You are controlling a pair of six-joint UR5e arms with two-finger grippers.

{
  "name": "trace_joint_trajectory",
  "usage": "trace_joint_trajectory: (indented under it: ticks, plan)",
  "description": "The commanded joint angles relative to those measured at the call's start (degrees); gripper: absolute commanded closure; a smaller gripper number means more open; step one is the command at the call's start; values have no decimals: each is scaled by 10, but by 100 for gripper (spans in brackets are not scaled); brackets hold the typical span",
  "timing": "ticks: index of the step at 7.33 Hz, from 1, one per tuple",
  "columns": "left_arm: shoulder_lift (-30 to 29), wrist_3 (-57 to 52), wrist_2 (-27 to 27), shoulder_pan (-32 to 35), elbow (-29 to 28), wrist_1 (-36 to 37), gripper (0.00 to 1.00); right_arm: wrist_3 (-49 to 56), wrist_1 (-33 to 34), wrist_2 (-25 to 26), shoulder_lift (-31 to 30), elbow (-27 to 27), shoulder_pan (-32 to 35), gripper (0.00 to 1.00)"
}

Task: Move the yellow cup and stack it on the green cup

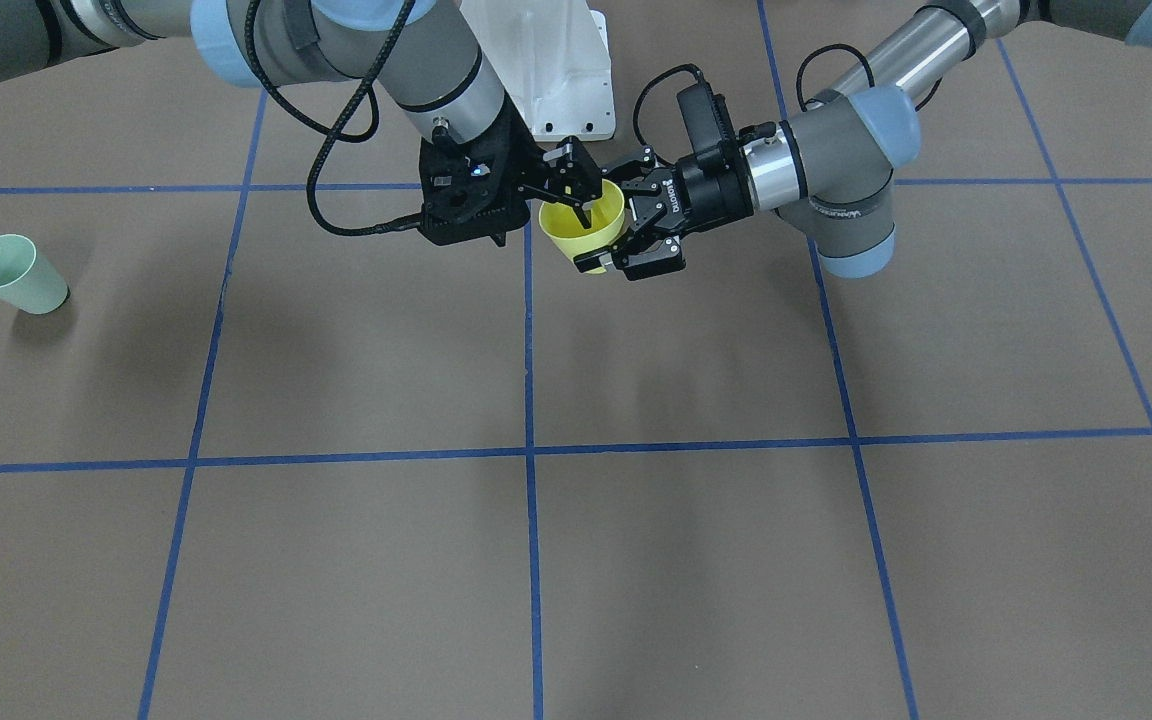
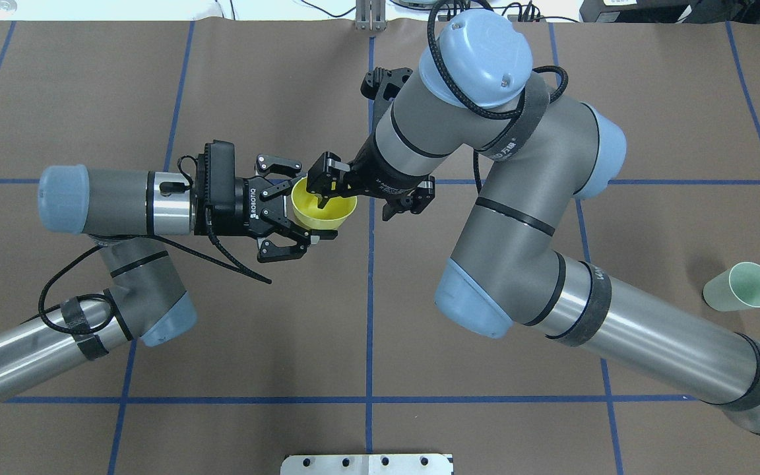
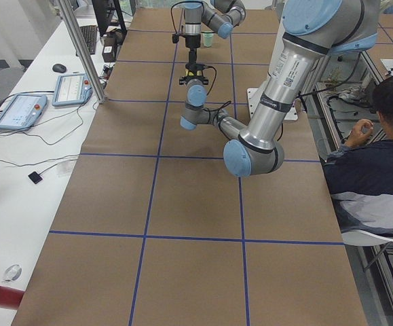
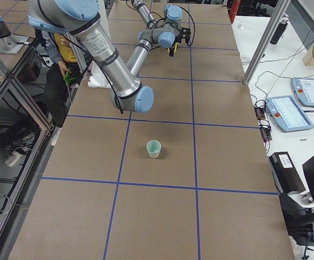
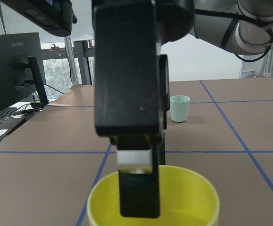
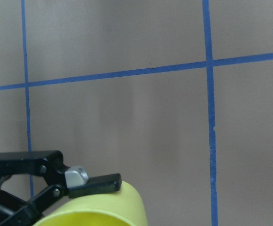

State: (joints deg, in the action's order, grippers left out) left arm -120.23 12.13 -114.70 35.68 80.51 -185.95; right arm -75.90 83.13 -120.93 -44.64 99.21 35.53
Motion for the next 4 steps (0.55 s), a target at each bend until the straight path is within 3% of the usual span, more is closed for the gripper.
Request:
trace_joint_trajectory:
  ticks: [1, 2, 3, 4]
  plan:
    - [0, 0, 0, -3, 0, 0, 100, 30, -1, 10, -2, 3, -7, 46]
    - [0, 0, 0, -6, 0, -5, 99, 35, -1, 6, 0, 5, -7, 79]
    - [0, 0, 0, -6, 0, -9, 97, 35, -2, 4, 2, 5, -7, 100]
    - [0, 2, 0, -8, 0, -10, 93, 36, -2, 4, 0, 13, -7, 100]
